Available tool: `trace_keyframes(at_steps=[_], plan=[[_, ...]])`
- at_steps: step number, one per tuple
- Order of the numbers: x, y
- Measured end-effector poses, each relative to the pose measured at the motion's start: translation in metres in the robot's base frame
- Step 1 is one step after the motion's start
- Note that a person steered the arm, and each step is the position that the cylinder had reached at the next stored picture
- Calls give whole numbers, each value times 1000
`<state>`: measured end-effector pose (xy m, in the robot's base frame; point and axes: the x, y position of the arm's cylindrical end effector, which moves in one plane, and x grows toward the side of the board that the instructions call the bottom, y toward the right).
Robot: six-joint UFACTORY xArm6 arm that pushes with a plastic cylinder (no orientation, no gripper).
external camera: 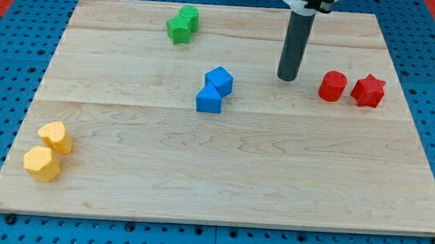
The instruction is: Place the red circle at the top left of the board
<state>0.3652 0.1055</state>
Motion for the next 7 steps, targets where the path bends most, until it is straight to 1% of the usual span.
trace_keyframes(at_steps=[6,7], plan=[[-7,-4],[-6,-15]])
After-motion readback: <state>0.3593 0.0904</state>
